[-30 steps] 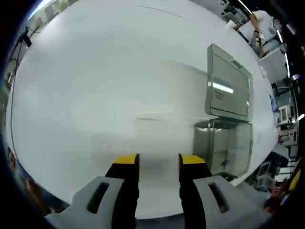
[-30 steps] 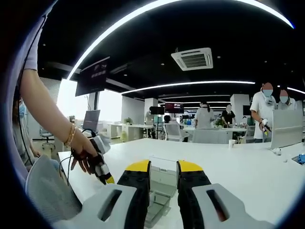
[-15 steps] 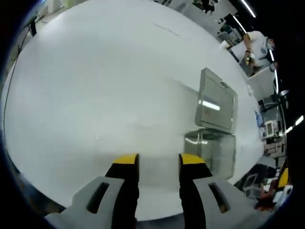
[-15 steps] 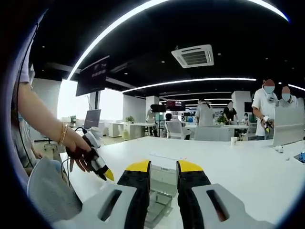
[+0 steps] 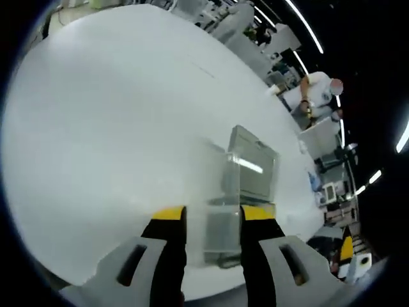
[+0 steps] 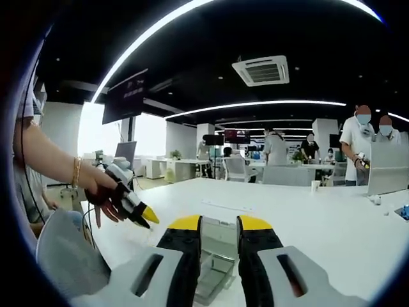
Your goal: Insert the divider into the dual guide fixture by aligning both edges with the guide slots and pushing it downward to the bottom, including one-sided entry, uneven engagement, binding, and posture correction.
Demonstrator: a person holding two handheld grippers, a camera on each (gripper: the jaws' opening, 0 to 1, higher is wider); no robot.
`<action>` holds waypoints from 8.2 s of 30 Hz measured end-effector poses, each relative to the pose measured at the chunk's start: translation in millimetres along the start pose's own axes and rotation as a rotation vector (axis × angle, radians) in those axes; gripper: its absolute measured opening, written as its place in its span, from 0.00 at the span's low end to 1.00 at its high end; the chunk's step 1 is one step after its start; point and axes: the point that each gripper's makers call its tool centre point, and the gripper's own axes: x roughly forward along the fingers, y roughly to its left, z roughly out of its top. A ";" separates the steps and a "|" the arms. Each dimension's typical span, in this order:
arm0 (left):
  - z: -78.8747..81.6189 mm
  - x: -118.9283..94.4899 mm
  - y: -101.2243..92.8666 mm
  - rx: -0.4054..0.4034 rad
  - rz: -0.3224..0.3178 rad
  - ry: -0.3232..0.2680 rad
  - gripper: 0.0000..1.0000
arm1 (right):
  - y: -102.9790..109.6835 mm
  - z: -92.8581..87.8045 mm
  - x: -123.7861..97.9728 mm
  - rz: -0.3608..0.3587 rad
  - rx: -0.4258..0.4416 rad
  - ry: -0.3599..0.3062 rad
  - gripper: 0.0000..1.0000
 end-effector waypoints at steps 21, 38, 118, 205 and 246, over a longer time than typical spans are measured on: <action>-21.5 -2.8 -118.8 -0.088 -0.372 -0.042 0.30 | 20.1 12.5 2.8 0.027 -0.009 -0.009 0.17; -52.9 -5.6 -172.1 0.212 -0.439 0.012 0.30 | 34.5 -4.6 13.1 0.122 0.077 0.241 0.13; -41.2 -40.0 -166.3 0.280 -0.576 -0.072 0.44 | 52.5 -9.9 38.8 0.096 0.164 0.604 0.00; -41.0 -102.1 -34.6 1.077 -0.386 0.158 0.55 | 90.6 -143.5 87.4 -0.272 0.478 1.168 0.00; -35.9 -99.5 -31.1 1.064 -0.401 0.154 0.54 | 90.7 -164.2 85.8 -0.275 0.470 1.211 0.00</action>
